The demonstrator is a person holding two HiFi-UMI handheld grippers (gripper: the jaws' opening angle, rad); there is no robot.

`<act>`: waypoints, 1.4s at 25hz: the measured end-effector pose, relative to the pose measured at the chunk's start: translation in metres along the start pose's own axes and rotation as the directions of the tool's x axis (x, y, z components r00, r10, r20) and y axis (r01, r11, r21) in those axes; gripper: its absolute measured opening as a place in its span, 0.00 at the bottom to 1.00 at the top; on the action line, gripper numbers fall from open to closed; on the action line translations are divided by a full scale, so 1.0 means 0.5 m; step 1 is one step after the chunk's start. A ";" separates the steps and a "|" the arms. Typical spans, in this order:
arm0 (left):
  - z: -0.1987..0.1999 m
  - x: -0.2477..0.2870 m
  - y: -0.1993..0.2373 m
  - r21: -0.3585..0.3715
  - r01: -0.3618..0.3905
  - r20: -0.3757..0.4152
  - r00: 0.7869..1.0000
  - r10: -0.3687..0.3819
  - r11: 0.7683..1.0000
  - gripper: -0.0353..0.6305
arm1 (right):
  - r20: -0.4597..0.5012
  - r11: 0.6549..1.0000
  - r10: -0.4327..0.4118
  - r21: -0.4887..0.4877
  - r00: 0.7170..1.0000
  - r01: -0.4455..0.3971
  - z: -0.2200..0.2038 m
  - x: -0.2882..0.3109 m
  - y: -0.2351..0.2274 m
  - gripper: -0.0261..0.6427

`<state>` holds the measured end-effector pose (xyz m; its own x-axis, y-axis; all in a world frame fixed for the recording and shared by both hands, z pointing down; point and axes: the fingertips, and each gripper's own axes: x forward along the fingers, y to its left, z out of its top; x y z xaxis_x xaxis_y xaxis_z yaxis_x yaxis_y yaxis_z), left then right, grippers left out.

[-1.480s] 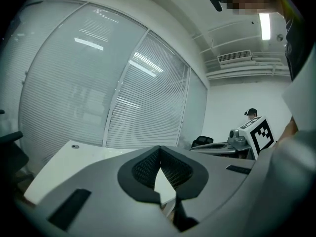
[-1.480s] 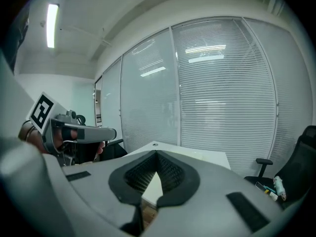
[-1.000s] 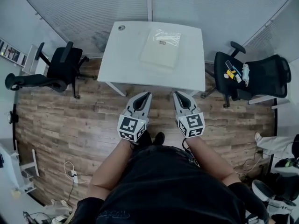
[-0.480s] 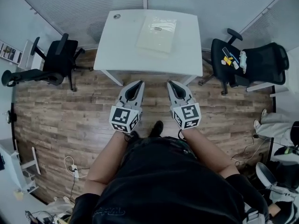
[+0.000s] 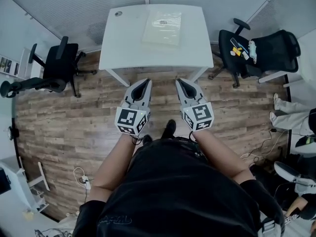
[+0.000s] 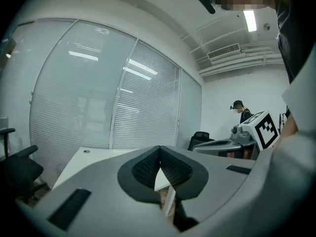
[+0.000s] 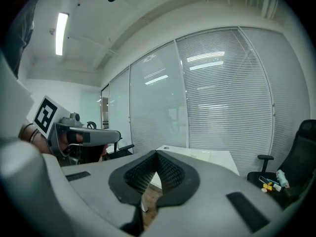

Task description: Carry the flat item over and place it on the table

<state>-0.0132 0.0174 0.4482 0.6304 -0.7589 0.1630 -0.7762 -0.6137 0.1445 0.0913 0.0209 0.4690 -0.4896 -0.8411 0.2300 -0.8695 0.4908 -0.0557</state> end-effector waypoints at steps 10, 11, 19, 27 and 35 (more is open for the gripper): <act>0.002 -0.105 0.002 0.016 0.042 0.004 0.999 -0.042 0.999 0.07 | 0.010 1.000 -0.014 -0.008 1.000 0.014 0.013 -0.038 0.092 0.07; 0.000 -0.116 -0.001 0.017 0.047 0.003 0.999 -0.047 0.999 0.07 | 0.013 1.000 -0.016 -0.007 1.000 0.016 0.015 -0.044 0.103 0.07; -0.021 -0.220 -0.016 0.012 0.090 -0.003 0.996 -0.090 0.996 0.07 | 0.016 0.999 -0.034 -0.003 0.999 0.034 0.011 -0.092 0.193 0.07; -0.037 -0.281 -0.027 0.018 0.134 -0.004 0.991 -0.134 0.991 0.07 | -0.003 0.999 -0.036 0.004 0.999 0.036 -0.015 -0.134 0.262 0.07; -0.038 -0.306 -0.048 0.018 0.169 -0.003 0.986 -0.169 0.985 0.07 | -0.022 0.999 -0.036 -0.003 0.999 0.036 -0.025 -0.160 0.286 0.07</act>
<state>-0.0910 0.1524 0.4386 0.7524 -0.6438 0.1396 -0.6587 -0.7368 0.1522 0.0069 0.1615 0.4550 -0.4566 -0.8529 0.2533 -0.8862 0.4613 -0.0442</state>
